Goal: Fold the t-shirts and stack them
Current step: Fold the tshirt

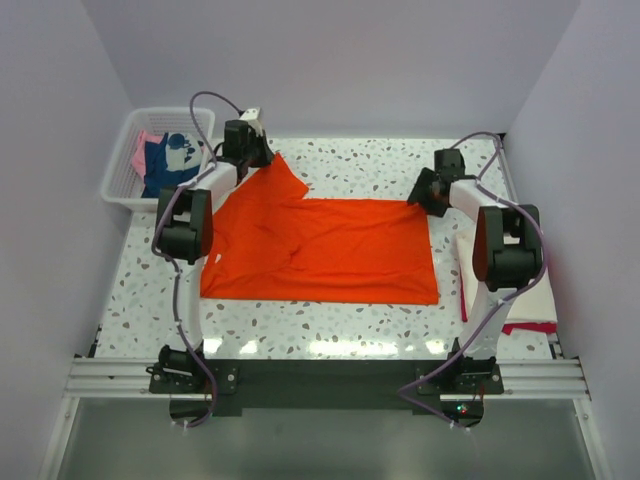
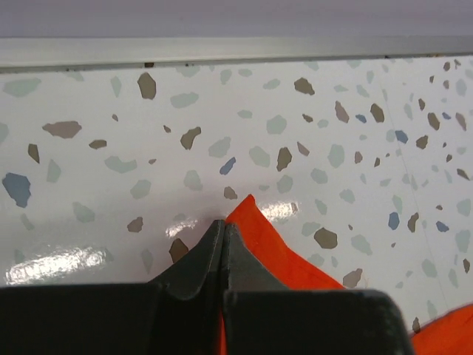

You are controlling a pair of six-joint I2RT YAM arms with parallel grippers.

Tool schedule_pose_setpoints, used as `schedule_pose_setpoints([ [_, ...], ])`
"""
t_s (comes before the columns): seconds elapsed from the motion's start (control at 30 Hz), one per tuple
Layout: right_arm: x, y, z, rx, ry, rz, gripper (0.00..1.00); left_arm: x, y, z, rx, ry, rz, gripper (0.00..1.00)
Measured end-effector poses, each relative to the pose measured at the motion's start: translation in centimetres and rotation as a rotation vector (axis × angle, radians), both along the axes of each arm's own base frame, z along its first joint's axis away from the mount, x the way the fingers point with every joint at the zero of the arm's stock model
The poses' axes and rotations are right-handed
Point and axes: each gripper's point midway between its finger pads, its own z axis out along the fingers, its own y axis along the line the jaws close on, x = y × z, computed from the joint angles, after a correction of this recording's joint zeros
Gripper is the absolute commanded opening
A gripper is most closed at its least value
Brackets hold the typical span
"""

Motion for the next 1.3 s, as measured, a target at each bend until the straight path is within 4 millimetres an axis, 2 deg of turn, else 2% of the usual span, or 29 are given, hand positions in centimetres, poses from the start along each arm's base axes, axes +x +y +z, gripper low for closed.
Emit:
schedule_pose_setpoints([
  [0.13, 0.7, -0.6, 0.0, -0.004, -0.004, -0.015, 0.60, 0.7, 0.5, 2.5, -0.023, -0.058, 0.015, 0.00],
  [0.23, 1.3, -1.1, -0.1, -0.013, -0.002, -0.028, 0.60, 1.0, 0.7, 3.4, -0.034, -0.078, 0.020, 0.00],
  [0.53, 1.8, -2.2, -0.7, -0.034, 0.012, -0.056, 0.58, 0.6, 0.5, 2.7, -0.054, -0.063, 0.020, 0.00],
  [0.63, 1.9, -2.5, -0.7, -0.038, 0.012, -0.063, 0.54, 0.6, 0.5, 2.9, -0.054, -0.067, 0.021, 0.00],
  [0.9, 3.7, -2.5, -0.6, -0.032, -0.004, -0.070, 0.51, 0.5, 1.1, 3.5, -0.062, -0.073, 0.033, 0.00],
  [1.17, 3.7, -2.7, -1.0, -0.029, 0.009, -0.075, 0.49, 0.7, 1.7, 4.1, -0.064, -0.082, 0.044, 0.00],
  [1.3, 3.5, -3.6, -1.1, -0.029, 0.017, -0.095, 0.44, 0.7, 1.9, 4.3, -0.070, -0.084, 0.049, 0.00],
])
